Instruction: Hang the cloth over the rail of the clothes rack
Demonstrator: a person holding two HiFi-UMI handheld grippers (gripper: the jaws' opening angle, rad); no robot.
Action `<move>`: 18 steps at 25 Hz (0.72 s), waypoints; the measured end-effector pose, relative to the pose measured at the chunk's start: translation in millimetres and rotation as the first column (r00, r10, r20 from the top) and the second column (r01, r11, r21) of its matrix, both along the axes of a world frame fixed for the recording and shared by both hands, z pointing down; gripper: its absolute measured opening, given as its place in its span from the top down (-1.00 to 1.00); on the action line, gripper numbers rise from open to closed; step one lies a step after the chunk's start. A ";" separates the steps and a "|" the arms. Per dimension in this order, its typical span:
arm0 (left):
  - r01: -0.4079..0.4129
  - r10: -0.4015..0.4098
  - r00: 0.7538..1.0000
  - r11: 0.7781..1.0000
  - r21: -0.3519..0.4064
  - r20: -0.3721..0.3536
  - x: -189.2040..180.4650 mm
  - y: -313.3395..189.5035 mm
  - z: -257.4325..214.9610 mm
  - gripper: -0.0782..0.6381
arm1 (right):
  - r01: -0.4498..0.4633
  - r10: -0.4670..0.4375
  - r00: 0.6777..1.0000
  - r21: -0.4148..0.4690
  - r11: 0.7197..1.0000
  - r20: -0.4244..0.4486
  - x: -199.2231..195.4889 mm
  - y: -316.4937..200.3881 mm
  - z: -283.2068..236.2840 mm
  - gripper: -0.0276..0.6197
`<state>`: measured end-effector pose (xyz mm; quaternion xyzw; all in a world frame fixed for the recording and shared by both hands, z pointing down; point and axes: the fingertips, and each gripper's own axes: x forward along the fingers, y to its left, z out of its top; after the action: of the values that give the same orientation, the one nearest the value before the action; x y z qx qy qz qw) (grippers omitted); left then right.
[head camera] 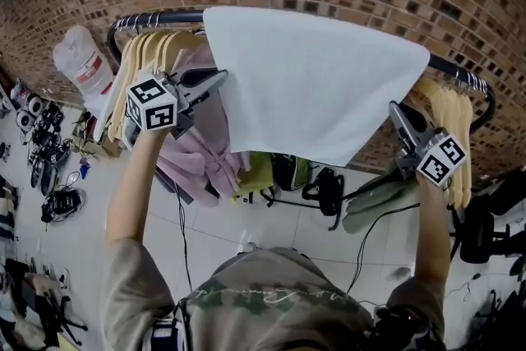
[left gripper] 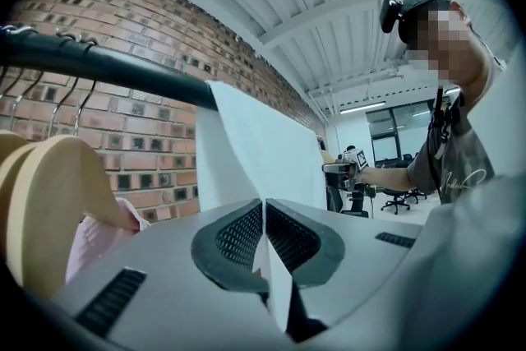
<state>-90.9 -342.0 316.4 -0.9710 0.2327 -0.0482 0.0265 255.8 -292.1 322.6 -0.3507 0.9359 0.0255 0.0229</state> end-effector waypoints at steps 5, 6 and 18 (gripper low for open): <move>-0.016 0.017 0.999 1.000 0.026 -0.039 2.6 9.5 -16.2 0.73 | -0.008 0.007 0.999 0.040 0.999 0.033 1.3 5.9 -21.4 0.85; -0.018 0.019 0.999 0.999 0.036 -0.048 2.7 11.7 -20.7 0.73 | -0.009 0.008 0.999 0.046 0.999 0.036 1.7 6.5 -25.5 0.85; 0.042 -0.030 0.976 0.998 0.053 -0.214 -11.3 12.1 -55.1 0.73 | -0.026 0.020 0.996 0.068 0.997 0.085 6.8 3.5 -63.7 0.85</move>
<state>-102.2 -329.9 261.3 -0.9650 0.2532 0.0625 0.0285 262.6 -288.6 258.9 -0.3611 0.9285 0.0433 0.0742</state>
